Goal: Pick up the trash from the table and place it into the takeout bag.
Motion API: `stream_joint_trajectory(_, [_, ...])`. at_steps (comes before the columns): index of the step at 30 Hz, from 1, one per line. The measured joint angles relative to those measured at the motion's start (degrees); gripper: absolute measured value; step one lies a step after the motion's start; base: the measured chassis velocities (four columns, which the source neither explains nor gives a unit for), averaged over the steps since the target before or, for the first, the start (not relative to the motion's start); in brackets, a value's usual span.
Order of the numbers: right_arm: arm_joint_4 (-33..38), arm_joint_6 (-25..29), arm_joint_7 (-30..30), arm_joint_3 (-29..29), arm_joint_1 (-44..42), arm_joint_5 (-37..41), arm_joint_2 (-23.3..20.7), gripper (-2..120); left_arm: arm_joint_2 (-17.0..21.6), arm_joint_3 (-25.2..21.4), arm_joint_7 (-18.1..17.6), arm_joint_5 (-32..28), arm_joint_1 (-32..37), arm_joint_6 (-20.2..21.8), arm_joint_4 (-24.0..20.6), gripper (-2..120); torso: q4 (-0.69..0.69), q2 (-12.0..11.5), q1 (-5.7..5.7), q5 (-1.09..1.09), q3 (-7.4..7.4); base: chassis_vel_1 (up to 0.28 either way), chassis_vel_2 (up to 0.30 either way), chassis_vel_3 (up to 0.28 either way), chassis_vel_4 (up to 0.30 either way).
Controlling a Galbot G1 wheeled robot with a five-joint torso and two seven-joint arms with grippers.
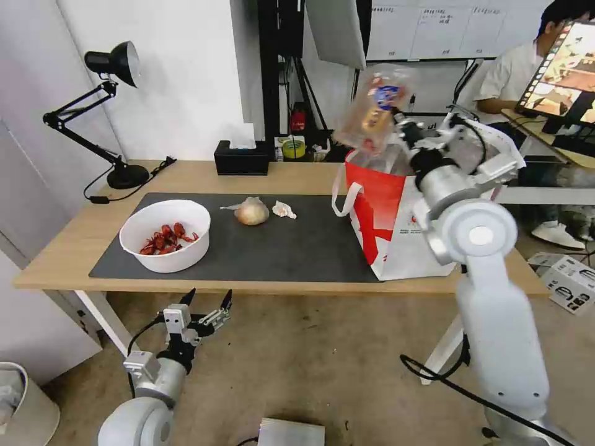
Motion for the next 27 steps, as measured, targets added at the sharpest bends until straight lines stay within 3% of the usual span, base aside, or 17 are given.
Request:
stream_joint_trajectory(25, [1.06, 0.48, -0.47, 5.28, -8.57, -3.23, -1.47, 0, -0.72, 1.24, 0.81, 0.69, 0.29, -0.72, 0.3, 100, 0.01, 0.0, 0.01, -0.01, -0.01, 0.0, 0.0, 0.0, 0.0])
stream_joint_trajectory(27, [1.4, 0.25, -0.54, 5.63, -9.34, -3.18, -1.5, 9, -0.77, 1.37, 0.85, 0.73, 0.26, -0.72, 0.3, 100, 0.0, 0.0, 0.01, -0.01, -0.01, 0.0, 0.0, 0.0, 0.0])
